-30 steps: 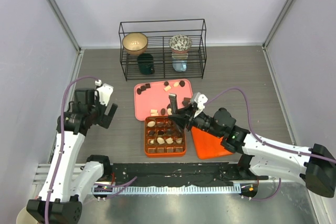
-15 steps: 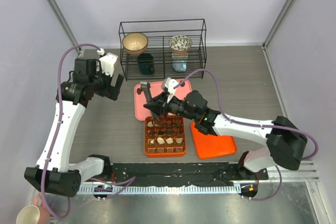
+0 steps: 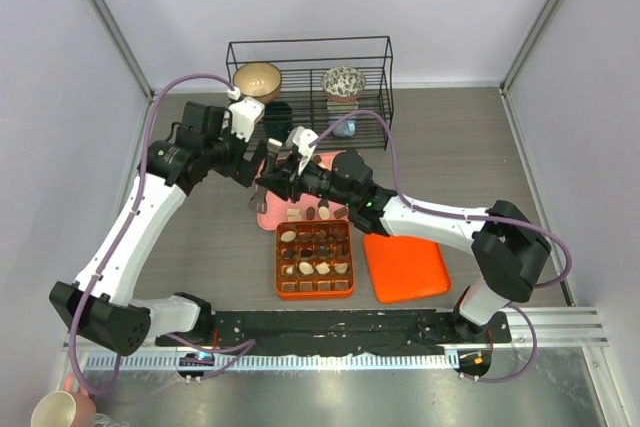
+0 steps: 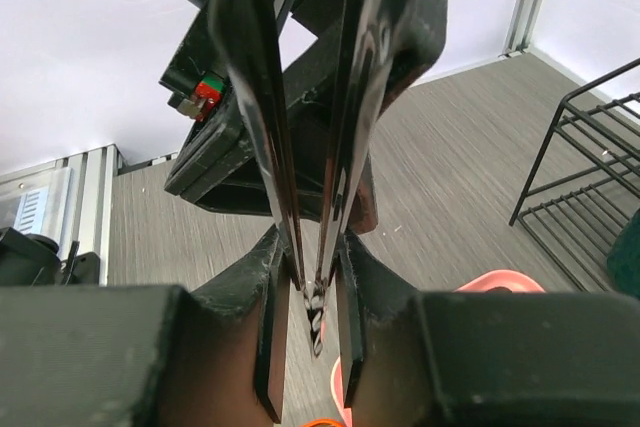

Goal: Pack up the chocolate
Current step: Place the fake chocolate in the packing box, then pick up the fake chocolate from the plate.

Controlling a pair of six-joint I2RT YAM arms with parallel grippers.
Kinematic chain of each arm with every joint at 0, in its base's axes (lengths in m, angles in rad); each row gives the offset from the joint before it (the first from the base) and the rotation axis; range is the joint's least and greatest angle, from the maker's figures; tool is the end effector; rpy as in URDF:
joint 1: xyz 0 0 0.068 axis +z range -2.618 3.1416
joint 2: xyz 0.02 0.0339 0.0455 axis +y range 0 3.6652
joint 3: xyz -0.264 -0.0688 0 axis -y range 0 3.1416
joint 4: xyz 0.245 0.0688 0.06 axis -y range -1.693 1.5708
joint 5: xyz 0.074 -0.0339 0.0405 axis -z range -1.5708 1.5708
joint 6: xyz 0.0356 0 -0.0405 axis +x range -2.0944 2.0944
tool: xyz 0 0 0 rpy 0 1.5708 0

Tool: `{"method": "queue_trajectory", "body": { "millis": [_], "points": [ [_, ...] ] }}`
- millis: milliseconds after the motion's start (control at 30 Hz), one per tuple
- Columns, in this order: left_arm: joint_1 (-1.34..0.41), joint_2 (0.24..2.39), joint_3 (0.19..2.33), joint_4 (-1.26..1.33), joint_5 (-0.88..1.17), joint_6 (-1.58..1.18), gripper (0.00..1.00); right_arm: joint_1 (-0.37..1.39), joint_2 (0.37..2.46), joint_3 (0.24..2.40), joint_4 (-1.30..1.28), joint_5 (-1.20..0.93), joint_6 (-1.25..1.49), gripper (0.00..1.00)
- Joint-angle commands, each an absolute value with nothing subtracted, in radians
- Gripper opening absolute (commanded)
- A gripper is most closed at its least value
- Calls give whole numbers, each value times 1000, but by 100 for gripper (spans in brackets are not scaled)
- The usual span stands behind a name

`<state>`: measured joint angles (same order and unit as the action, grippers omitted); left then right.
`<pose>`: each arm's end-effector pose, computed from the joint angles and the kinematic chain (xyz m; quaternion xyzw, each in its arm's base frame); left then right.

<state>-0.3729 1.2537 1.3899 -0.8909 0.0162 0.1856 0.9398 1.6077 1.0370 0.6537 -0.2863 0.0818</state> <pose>0.2346 -0.0924 0.3820 0.2561 0.8814 -0.0445 0.3944 0.2138 0.3096 0.3044 -0.3743 0.5658 0.4403 0.5881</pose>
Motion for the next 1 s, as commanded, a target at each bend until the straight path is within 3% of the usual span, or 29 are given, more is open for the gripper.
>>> {"method": "queue_trajectory", "body": {
  "millis": [0,433,967],
  "points": [
    [-396,1255,1433,-848,6,181,100,936,1614,1089,713,-321,71,26],
    [-442,1290,1450,-841,-95,287,99,936,1611,1118,604,-413,55,23],
    [-511,1287,1463,-899,-61,258,100,936,1646,1150,627,-373,71,22]
  ]
}}
